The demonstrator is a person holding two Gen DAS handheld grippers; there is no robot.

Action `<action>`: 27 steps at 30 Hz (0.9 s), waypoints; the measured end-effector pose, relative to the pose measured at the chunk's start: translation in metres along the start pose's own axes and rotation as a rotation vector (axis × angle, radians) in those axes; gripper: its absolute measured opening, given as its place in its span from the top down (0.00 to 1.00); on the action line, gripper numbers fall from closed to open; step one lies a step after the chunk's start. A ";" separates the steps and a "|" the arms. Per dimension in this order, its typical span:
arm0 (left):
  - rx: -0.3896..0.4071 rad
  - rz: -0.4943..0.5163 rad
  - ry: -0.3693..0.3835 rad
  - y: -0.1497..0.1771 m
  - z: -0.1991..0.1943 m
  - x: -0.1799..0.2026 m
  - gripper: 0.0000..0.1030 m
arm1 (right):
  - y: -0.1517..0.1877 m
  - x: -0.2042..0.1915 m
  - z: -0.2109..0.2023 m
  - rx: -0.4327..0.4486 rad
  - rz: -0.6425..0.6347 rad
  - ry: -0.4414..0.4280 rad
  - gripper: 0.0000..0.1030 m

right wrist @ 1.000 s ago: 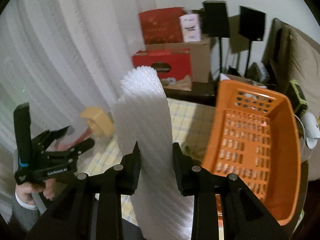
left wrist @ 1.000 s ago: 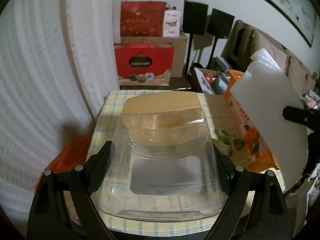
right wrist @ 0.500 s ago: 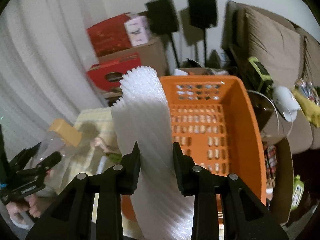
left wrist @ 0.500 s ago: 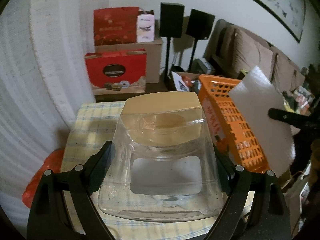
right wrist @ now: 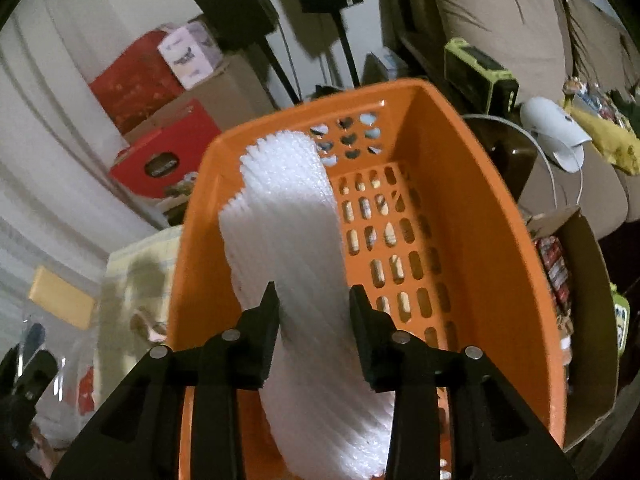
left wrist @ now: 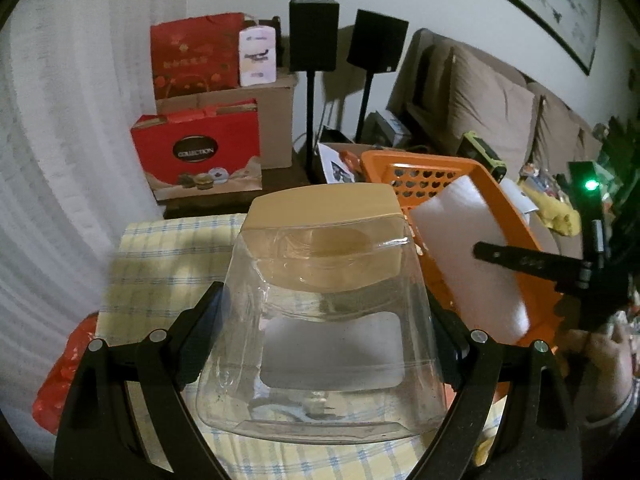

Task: Organize objects
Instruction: 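Carry the foam sheet with the right tool and lay it in the orange basket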

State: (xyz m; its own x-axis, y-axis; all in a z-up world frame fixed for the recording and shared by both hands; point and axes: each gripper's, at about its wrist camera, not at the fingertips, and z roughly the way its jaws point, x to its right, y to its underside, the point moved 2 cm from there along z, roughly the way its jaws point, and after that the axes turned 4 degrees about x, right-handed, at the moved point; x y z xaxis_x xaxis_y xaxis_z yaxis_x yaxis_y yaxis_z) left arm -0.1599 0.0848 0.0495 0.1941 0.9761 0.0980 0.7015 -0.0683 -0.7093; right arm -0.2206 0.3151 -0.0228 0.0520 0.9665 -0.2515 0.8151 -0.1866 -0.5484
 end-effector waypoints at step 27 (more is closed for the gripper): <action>-0.003 0.047 0.033 -0.004 0.006 0.032 0.14 | 0.025 0.016 0.033 -0.235 -0.183 0.126 0.73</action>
State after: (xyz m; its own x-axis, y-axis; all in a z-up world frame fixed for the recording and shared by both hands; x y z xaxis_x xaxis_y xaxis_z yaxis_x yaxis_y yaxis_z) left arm -0.1604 0.1178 0.0508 0.2494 0.9645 0.0870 0.6933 -0.1151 -0.7114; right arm -0.2187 0.3201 -0.0671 -0.0484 0.9972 -0.0573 0.9277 0.0236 -0.3727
